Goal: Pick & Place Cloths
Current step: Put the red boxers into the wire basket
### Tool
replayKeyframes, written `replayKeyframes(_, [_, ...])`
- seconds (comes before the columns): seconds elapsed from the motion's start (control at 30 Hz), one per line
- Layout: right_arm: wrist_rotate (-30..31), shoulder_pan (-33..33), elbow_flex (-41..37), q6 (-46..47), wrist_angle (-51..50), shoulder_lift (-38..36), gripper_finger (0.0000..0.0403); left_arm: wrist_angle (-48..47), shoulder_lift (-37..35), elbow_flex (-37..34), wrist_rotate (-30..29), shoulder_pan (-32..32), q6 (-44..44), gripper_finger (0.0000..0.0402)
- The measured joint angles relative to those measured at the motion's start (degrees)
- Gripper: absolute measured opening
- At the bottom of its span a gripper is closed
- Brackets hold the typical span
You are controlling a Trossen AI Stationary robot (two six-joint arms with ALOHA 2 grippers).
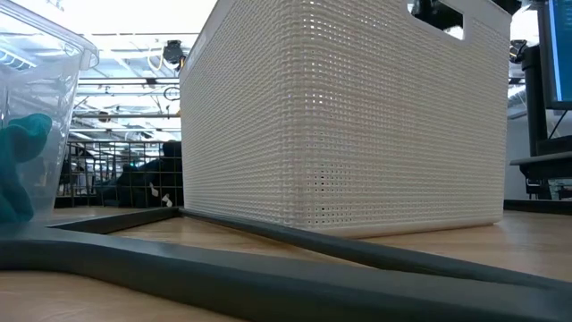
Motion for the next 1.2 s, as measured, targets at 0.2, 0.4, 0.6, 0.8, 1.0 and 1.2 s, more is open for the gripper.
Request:
replayKeyframes(0.2, [0.0,1.9,6.3,-2.6,0.6,0.8,0.0000,5.0,2.0,0.0,0.9,2.1,1.7,0.0237])
replayKeyframes(0.4, [-0.9,3.7,15.5,-6.9,0.6,3.3,0.0000,11.7,4.6,0.0,4.4,4.6,3.6,0.0237])
replayKeyframes(0.6, [-4.3,5.4,25.6,-9.8,0.6,8.2,0.0000,20.2,7.5,0.0,10.0,6.5,6.8,0.0237])
replayKeyframes(0.8, [-7.5,7.9,33.4,-10.5,0.6,14.2,0.0000,21.9,11.1,3.0,15.8,8.1,7.1,0.0253])
replayKeyframes(1.0, [-9.3,11.1,37.9,-10.4,0.6,19.3,0.0000,16.8,16.4,10.7,17.8,9.0,8.1,0.0296])
replayKeyframes(1.2, [-10.9,14.2,42.0,-10.7,0.9,22.6,0.0000,4.8,22.5,21.4,17.7,10.5,9.5,0.0333])
